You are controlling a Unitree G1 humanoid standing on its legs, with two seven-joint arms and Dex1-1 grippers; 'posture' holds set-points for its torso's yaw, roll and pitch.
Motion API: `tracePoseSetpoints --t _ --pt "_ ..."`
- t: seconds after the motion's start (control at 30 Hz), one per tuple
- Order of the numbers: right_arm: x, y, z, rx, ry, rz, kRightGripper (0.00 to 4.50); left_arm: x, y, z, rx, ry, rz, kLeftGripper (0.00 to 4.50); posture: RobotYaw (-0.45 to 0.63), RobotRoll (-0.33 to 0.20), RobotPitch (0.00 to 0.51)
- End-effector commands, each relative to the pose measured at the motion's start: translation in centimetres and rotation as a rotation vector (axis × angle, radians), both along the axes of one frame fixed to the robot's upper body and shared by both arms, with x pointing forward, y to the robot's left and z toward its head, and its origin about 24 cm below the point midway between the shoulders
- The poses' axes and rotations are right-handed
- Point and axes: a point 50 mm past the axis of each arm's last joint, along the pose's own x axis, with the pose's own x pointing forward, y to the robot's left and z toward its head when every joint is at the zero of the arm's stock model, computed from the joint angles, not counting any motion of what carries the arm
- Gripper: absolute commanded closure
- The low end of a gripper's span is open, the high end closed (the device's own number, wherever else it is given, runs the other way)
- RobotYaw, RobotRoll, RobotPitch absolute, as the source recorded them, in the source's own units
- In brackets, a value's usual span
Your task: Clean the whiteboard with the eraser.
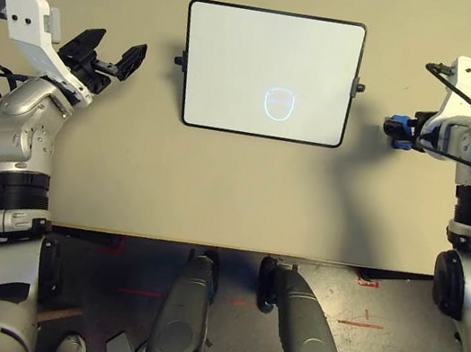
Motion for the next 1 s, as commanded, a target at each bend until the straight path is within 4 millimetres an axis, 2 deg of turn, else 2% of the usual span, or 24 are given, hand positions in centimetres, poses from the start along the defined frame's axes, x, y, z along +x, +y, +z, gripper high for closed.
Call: tracePoseSetpoints --t 0.03,0.17,0.3,0.4,0.63,1.0 --pt "0.0 -1.4 0.9 0.042 -0.236 -0.002 0.04 -0.2 0.8 -0.5 0.004 -0.010 0.051 0.00 0.05 0.000 0.241" --pt "-0.1 -3.1 -1.4 0.050 -0.437 -0.017 0.04 -0.2 1.3 -1.0 0.023 -0.034 0.100 0.00 0.05 0.000 0.251" --pt "-0.4 -4.7 -4.6 0.038 -0.528 -0.069 0.04 -0.3 2.4 -1.5 0.052 -0.065 0.170 0.00 0.04 0.000 0.261" --pt "-0.5 -5.4 -6.0 0.042 -0.567 -0.087 0.04 -0.1 2.8 -1.7 0.086 -0.080 0.206 0.00 0.04 0.000 0.277" --pt "-0.2 -7.0 -6.9 0.008 -0.668 -0.091 0.04 0.0 4.8 -1.7 0.144 -0.116 0.320 0.00 0.04 0.000 0.290" --pt "-0.5 -9.1 -7.5 -0.024 -0.674 -0.120 0.04 -0.3 7.0 -5.4 -0.015 0.036 0.442 0.00 -0.01 0.000 0.274"
